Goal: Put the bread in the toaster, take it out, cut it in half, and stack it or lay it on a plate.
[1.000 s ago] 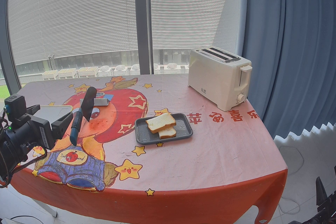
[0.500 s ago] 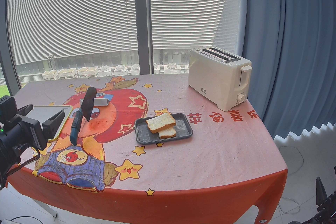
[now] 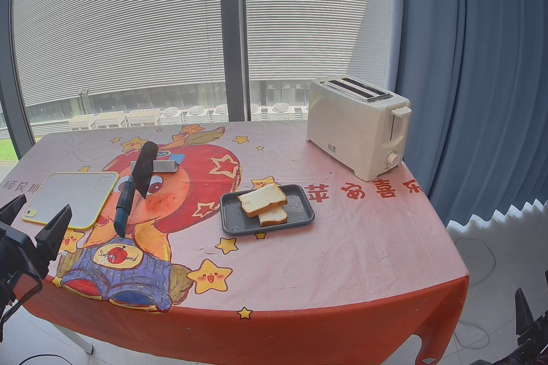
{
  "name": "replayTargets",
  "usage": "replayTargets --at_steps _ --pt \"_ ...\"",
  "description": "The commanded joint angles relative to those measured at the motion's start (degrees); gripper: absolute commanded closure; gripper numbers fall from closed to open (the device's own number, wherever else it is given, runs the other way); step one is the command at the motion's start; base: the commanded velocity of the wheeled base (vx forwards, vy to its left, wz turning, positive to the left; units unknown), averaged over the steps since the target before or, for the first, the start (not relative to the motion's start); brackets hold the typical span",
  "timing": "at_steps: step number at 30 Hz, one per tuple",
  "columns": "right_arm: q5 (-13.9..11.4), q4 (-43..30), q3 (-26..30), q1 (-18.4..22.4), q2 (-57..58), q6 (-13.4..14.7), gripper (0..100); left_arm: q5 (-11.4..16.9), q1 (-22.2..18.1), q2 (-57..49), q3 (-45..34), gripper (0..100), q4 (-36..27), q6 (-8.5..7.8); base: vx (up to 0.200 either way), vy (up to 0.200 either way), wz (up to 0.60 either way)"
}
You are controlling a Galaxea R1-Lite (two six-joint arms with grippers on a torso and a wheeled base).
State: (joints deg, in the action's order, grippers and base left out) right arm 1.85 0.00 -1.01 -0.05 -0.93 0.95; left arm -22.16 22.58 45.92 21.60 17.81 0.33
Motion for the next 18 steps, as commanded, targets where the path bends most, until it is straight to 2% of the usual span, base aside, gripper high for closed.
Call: replayTargets --at_steps 1,9,18 --pt "-0.01 0.00 0.92 -0.04 0.93 0.02 0 -0.34 -0.16 -4.96 -2.09 0 0.03 0.20 0.000 0.000 0.00" --pt "-0.01 0.00 0.92 -0.04 0.93 0.02 0 -0.51 -0.34 -9.27 -4.55 0 -0.23 0.29 0.000 0.000 0.00" --pt "-0.01 0.00 0.92 -0.04 0.93 0.02 0 -2.89 -0.34 -14.46 -7.89 0 -0.32 0.81 0.000 0.000 0.00"
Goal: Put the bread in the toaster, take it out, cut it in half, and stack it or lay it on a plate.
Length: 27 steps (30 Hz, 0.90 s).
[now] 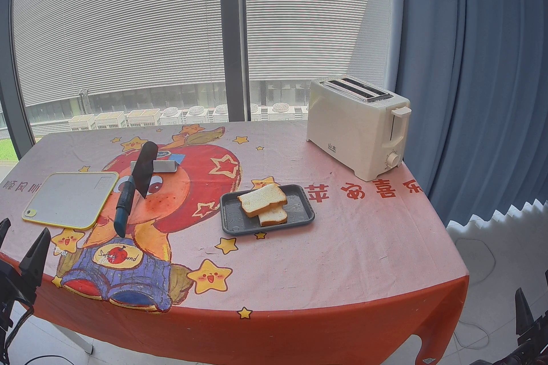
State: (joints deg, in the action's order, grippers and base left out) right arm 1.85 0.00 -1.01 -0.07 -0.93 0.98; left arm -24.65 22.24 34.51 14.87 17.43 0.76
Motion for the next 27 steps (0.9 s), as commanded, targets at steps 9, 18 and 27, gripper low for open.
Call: replayTargets --at_steps 9,18,27 --pt "-0.01 0.00 0.92 -0.01 0.93 -0.01 0 -0.66 -1.67 -5.68 -3.36 0 -0.21 2.14 0.000 0.000 0.00" --pt "-0.01 0.00 0.92 -0.01 0.93 -0.01 0 -0.84 -4.22 -7.88 -3.97 0 -0.29 2.23 0.000 0.000 0.00" --pt "-0.01 0.00 0.92 -0.01 0.93 -0.01 0 -0.58 -7.91 -15.35 -6.61 0 -3.02 2.23 0.000 0.000 0.00"
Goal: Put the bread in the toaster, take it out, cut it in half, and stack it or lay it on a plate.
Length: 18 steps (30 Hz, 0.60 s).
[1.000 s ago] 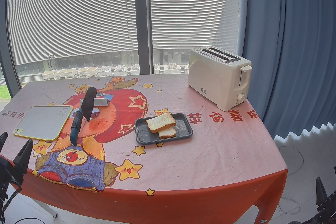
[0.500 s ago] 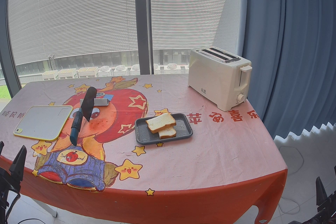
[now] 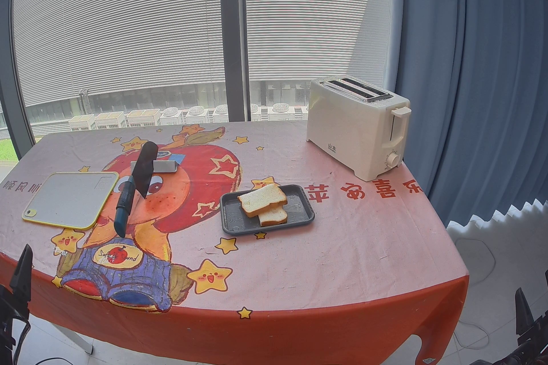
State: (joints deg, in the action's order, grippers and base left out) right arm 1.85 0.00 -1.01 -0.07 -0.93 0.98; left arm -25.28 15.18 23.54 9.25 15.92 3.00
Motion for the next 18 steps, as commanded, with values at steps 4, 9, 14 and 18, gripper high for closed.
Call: replayTargets --at_steps 4,9,14,18 --pt "-0.01 0.00 0.92 -0.01 0.93 -0.01 0 0.15 -1.11 -7.72 -1.96 0 -4.67 0.08 0.000 0.000 0.00" --pt "-0.01 0.00 0.92 -0.01 0.93 -0.01 0 0.15 -1.64 -10.97 -2.66 0 -6.96 0.08 0.000 0.000 0.00" --pt "-0.01 0.00 0.92 -0.01 0.93 -0.01 0 0.41 -2.78 -12.64 -3.01 0 -9.07 0.08 0.000 0.000 0.00" --pt "-0.01 0.00 0.92 -0.01 0.93 -0.01 0 0.50 -2.78 -13.96 -3.19 0 -9.94 0.08 0.000 0.000 0.00"
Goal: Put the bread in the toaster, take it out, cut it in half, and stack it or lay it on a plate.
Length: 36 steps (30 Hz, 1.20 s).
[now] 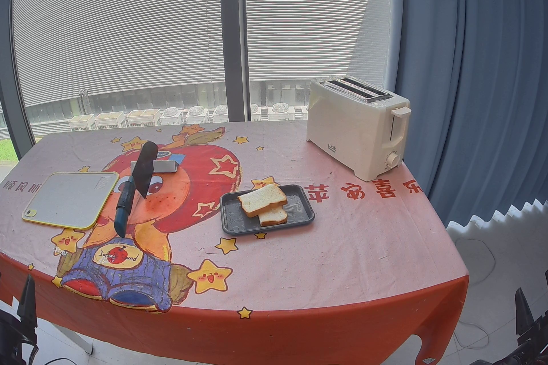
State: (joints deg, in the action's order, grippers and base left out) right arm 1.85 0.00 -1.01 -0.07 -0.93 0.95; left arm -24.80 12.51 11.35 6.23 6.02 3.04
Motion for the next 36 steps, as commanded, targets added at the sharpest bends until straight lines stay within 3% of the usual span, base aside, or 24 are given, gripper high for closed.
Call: replayTargets --at_steps 1,11,13,16,20,21,24,30,33,36 --pt "-0.01 0.00 0.92 -0.01 0.93 0.02 0 0.01 -0.20 -2.47 -1.13 0 -0.13 0.04 0.000 0.000 0.00" --pt "-0.01 0.00 0.92 -0.01 0.93 0.02 0 0.10 -0.47 -5.02 -4.21 0 -1.28 -0.14 0.000 0.000 0.00" --pt "-0.01 0.00 0.92 -0.01 0.93 0.02 0 1.15 -0.47 -6.69 -5.35 0 -4.97 0.13 0.000 0.000 0.00" --pt "-0.01 0.00 0.92 -0.01 0.93 0.02 0 2.12 -0.47 -6.69 -5.26 0 -5.06 0.22 0.000 0.000 0.00" --pt "-0.01 0.00 0.92 -0.01 0.93 0.02 0 5.11 -0.47 -6.69 -5.17 0 -5.41 0.13 0.000 0.000 0.00" --pt "-0.01 0.00 0.92 -0.01 0.93 0.02 0 9.15 -0.47 -6.69 -5.00 0 -5.58 0.22 0.000 0.000 0.00" --pt "-0.01 0.00 0.92 -0.01 0.93 0.02 0 12.93 -0.20 -6.69 -4.82 0 -6.81 0.13 0.000 0.000 0.00" --pt "-0.01 0.00 0.92 -0.01 0.93 0.02 0 16.36 -0.20 -6.60 -4.82 0 -6.99 -0.31 0.000 0.000 0.00" --pt "-0.01 0.00 0.92 -0.01 0.93 0.02 0 19.61 0.15 -6.34 -4.91 0 -6.99 0.04 0.000 0.000 0.00" --pt "-0.01 0.00 0.92 -0.01 0.93 0.02 0 20.31 0.24 -5.72 -4.91 0 -6.99 -0.22 0.000 0.000 0.00"
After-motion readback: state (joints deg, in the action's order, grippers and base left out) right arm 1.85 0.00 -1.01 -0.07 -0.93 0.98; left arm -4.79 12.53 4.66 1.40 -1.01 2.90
